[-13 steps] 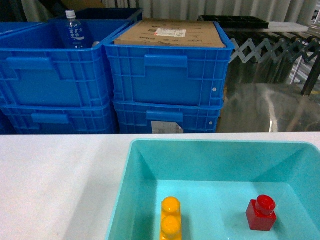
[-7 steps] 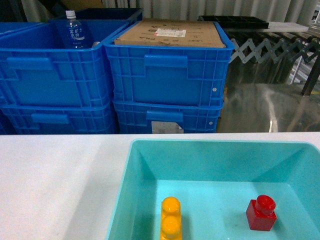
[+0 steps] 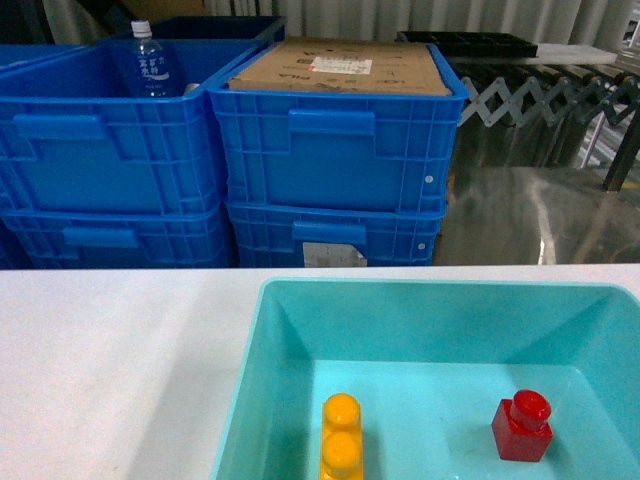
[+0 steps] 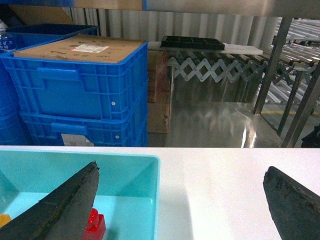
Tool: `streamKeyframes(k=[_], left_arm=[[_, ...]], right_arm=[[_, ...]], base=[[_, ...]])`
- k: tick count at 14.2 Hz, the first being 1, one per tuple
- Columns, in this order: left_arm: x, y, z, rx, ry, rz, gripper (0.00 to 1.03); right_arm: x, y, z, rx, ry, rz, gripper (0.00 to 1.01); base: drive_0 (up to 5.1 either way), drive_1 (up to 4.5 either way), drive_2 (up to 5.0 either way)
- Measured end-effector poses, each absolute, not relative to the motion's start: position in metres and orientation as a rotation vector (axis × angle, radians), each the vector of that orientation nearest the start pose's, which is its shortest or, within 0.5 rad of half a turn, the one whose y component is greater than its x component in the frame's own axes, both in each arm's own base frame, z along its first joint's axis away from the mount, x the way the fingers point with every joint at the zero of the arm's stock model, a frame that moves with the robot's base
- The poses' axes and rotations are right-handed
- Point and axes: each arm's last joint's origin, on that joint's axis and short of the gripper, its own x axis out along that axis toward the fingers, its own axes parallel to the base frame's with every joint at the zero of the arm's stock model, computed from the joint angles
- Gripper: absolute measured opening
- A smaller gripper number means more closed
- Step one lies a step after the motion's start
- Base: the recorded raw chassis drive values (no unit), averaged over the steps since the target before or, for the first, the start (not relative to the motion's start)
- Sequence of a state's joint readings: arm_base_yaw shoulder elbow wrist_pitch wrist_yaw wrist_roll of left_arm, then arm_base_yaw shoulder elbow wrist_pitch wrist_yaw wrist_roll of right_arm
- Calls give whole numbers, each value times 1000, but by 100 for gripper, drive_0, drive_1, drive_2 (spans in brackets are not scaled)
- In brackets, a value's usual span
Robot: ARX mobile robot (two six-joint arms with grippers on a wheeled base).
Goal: Pick red block from blue box to shelf
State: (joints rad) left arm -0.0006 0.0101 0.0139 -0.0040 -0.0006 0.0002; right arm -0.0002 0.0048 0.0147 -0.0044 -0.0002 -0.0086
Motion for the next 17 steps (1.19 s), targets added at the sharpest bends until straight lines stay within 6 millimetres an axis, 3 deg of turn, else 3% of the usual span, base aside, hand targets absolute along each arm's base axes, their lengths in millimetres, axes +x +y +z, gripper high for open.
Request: streamKeyframes(k=[4,6,8,10,13,15,17], left_arm=[[97,0,167,0,0,0,98],[97,0,167,0,0,0,98],[97,0,167,0,0,0,98],[97,0,167,0,0,0,98],[97,0,167,0,0,0,98],[97,0,167,0,0,0,98],[97,0,167,0,0,0,98]], right_arm=[[97,1,166,-2,9,-3,98],[106,17,166,45,40,60,98],[124,35,178,60,77,150,98],[157,45,204,95,95,170,98],[195,60,191,118,299,238,98],[216,67,193,118,331,263,98],[222,69,193,119,346,276,98]], base=[[0,0,0],[0,0,0],[0,0,0],[0,0,0],[0,0,0],[0,0,0],[0,0,0]])
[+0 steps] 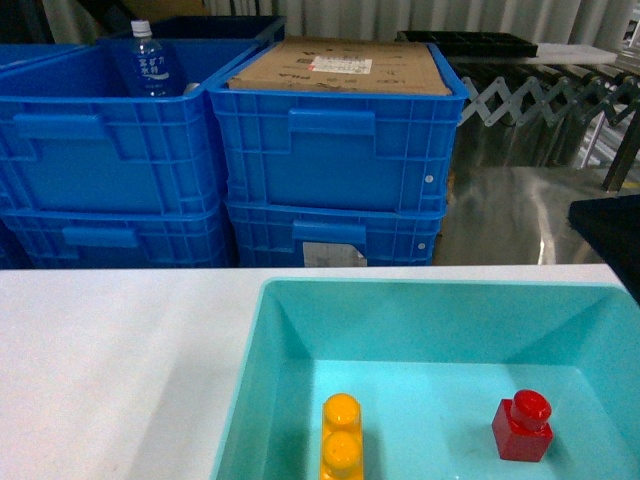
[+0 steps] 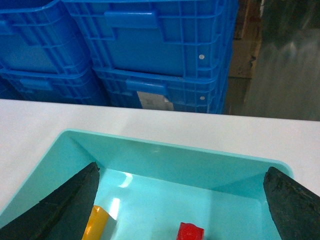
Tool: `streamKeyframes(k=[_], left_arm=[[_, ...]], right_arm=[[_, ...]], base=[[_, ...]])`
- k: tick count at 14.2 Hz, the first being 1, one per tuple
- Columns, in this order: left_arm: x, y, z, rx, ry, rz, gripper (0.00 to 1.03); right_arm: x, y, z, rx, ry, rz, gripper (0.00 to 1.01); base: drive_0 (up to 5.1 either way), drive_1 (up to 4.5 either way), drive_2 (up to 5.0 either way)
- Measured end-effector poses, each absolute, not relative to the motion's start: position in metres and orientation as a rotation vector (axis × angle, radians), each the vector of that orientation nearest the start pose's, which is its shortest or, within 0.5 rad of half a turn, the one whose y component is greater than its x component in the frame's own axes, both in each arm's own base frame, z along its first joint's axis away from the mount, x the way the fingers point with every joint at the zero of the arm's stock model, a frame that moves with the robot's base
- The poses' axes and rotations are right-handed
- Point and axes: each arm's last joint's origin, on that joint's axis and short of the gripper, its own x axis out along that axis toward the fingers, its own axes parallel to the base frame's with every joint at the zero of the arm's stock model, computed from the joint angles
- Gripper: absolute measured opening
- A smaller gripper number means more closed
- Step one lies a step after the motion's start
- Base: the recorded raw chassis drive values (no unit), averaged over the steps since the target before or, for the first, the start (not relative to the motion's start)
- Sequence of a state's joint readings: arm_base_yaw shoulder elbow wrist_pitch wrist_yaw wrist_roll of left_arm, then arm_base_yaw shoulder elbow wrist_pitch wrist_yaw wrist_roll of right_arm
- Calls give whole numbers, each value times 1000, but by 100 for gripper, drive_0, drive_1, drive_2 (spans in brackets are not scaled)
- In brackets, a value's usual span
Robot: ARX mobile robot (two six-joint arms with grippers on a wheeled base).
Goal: Pick red block from blue box to shelf
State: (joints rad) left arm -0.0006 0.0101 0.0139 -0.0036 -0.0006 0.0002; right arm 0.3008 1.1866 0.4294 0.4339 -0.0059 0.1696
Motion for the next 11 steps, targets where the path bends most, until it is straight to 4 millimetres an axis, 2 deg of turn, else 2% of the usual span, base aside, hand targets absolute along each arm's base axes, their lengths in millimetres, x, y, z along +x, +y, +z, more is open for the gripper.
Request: streamKeyframes(k=[7,11], left_arm=[[97,0,167,0,0,0,98],[97,0,167,0,0,0,98]], right_arm=[[276,102,154,104,535,285,98],[297,115,129,133,603,250,98]], base=[[0,0,0],[0,0,0]])
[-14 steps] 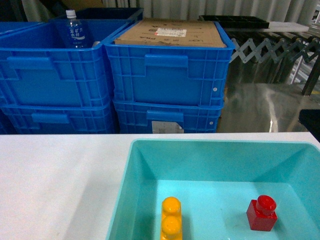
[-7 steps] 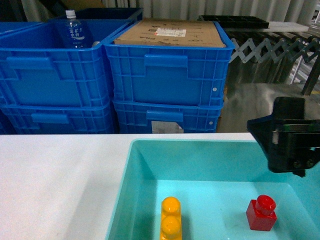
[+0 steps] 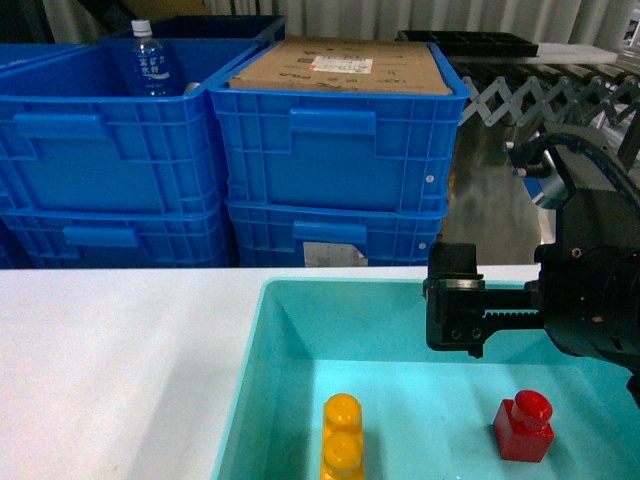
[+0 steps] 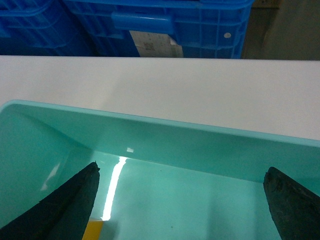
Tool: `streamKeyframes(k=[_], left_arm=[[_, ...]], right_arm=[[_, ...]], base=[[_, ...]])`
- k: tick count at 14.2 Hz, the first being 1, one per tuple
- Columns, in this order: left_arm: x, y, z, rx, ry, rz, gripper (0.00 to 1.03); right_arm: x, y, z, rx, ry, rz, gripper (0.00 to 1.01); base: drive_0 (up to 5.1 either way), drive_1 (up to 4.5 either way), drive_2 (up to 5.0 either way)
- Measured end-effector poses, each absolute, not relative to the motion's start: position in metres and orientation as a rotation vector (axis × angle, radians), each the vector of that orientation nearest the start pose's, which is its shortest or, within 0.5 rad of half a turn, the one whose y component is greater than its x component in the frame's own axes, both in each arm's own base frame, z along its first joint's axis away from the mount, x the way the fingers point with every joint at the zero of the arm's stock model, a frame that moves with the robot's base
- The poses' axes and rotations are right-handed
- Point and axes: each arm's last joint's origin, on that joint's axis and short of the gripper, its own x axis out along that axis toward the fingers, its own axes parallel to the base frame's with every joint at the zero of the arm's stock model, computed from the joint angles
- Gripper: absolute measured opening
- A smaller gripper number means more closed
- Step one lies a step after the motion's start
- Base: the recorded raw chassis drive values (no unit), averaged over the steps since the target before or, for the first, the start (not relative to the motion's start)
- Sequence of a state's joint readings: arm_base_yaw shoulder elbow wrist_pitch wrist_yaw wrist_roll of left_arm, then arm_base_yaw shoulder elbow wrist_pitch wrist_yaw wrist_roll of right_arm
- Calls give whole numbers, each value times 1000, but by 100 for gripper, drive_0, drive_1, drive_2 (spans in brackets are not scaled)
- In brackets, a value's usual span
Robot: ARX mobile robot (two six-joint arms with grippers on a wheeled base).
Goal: Pick red block from blue box to shelf
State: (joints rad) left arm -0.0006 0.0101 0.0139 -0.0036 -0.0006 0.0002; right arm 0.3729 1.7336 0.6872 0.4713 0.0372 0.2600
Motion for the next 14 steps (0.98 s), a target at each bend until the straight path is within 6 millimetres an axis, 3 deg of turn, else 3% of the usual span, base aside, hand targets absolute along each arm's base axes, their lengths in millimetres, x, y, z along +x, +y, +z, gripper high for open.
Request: streamKeyframes(k=[6,9,14], left_arm=[[97,0,167,0,0,0,98],[97,0,167,0,0,0,98],[97,0,167,0,0,0,98]], right_arm=[[296,115,115,187,639,147,98],[280,118,91,156,690,95,98],[278,120,66,141,737,29,98]], base=[[0,0,0],[0,0,0],[0,0,0]])
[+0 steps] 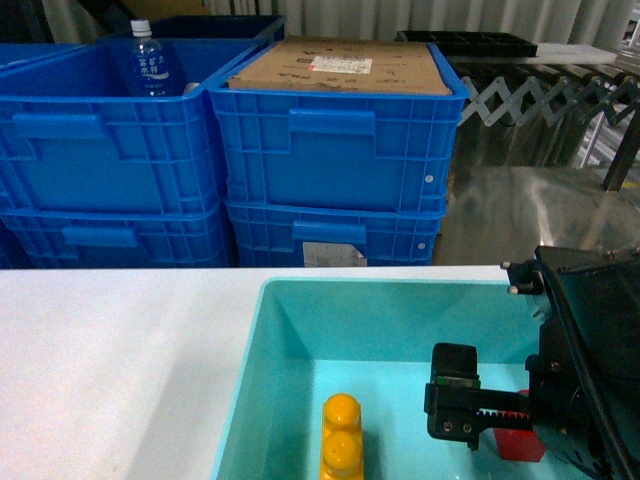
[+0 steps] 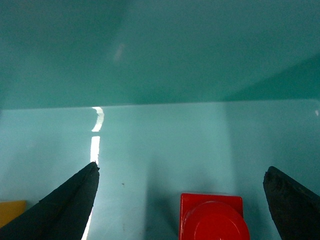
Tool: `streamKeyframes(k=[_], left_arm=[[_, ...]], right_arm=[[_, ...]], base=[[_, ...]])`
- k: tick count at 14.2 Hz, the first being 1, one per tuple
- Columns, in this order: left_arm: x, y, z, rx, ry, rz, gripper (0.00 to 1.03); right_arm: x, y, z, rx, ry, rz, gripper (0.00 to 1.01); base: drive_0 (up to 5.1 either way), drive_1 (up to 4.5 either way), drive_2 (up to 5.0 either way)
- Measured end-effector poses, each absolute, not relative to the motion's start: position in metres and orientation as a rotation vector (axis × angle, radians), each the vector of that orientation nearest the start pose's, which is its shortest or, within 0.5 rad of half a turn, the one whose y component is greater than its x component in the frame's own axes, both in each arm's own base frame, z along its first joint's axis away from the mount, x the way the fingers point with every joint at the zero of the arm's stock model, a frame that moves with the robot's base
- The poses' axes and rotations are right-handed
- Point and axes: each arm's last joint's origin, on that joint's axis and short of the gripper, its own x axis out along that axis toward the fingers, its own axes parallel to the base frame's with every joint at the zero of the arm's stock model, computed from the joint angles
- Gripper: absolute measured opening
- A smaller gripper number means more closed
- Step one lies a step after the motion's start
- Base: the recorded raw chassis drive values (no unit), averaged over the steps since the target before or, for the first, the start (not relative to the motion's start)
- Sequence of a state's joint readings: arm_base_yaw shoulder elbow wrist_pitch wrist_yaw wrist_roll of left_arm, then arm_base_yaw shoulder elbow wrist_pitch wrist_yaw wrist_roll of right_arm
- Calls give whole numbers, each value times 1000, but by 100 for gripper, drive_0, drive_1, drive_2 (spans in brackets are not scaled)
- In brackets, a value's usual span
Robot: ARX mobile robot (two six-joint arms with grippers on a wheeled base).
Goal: Pick red block from blue box to shelf
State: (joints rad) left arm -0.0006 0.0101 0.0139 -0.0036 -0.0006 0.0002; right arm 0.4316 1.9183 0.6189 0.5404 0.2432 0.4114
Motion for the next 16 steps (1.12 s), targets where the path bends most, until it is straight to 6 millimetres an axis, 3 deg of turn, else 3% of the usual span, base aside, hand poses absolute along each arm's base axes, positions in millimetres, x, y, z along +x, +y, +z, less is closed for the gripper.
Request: streamKeyframes(k=[4,9,10,12,16], left_arm=[[97,0,167,0,0,0,98],[97,0,167,0,0,0,98],[97,0,167,0,0,0,98],[97,0,167,0,0,0,98],[97,0,167,0,0,0,98]], right_arm=[[288,113,56,171,733,-40,98],[282,111,45,172,739,-58,98],[282,111,45,174,735,-57,93],[281,110,41,173,739,-60,71],[280,109,35,169,748,-62,57]], base=[[0,0,0],[0,0,0],[0,0,0],[0,0,0],[0,0,0]])
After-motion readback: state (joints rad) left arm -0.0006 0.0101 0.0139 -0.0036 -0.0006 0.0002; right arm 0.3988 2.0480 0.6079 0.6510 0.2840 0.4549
